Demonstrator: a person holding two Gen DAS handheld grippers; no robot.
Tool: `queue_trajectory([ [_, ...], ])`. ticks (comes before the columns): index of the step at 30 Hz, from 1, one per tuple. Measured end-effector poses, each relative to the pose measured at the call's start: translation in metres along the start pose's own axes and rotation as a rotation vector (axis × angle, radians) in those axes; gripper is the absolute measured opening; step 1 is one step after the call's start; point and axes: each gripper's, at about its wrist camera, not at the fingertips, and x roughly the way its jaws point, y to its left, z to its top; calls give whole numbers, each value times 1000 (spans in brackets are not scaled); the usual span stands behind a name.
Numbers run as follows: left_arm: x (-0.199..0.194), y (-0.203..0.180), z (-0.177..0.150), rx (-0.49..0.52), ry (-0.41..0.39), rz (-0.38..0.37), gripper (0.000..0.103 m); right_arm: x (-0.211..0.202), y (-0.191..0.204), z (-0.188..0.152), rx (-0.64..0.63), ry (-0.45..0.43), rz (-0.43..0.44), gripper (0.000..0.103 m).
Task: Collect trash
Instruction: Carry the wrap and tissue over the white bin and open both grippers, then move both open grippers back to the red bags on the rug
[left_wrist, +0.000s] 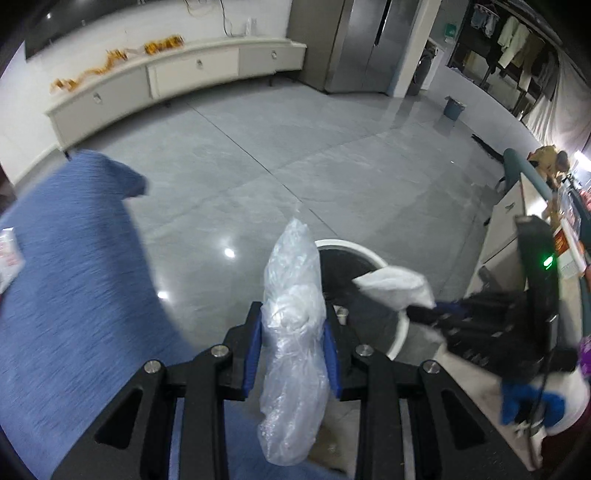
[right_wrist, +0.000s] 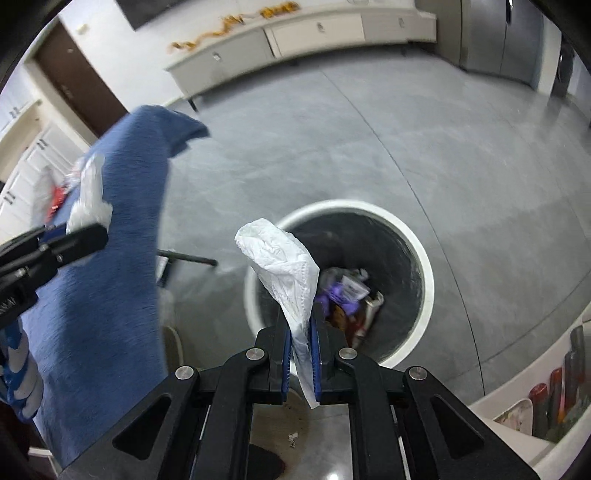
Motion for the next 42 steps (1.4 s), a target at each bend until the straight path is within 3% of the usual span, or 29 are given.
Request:
queue_trajectory([
  [6,64,-16,24,-44,110,-73,32,41,-28,20,23,93,-88,13],
  [7,73,-17,26,-53,123,-79,38,48,-31,22,20,103,-103,18],
  [9,83,-19,27,-71,134,-87,54,55,-35,23,20,112,-111,36],
  [10,86,-17,28,-88,133,-94,57,59,-36,23,21,113,-124,46],
  [15,77,-11,27,-117,107,-126,58,55,-43,20,33,96,-138,49],
  [22,20,-3,22,-97,-16,-82,58,15,-40,14,59,12,-125,49],
  [28,-58,38,-2,-105,-146,-5,58,-26,-8,14,37,-81,-84,49],
  [35,-143,112,-42,-132,-280,160,60,-69,69,26,-69,-174,-20,50],
  [42,-194,208,-75,-196,-324,323,65,-82,162,48,-199,-206,53,54],
])
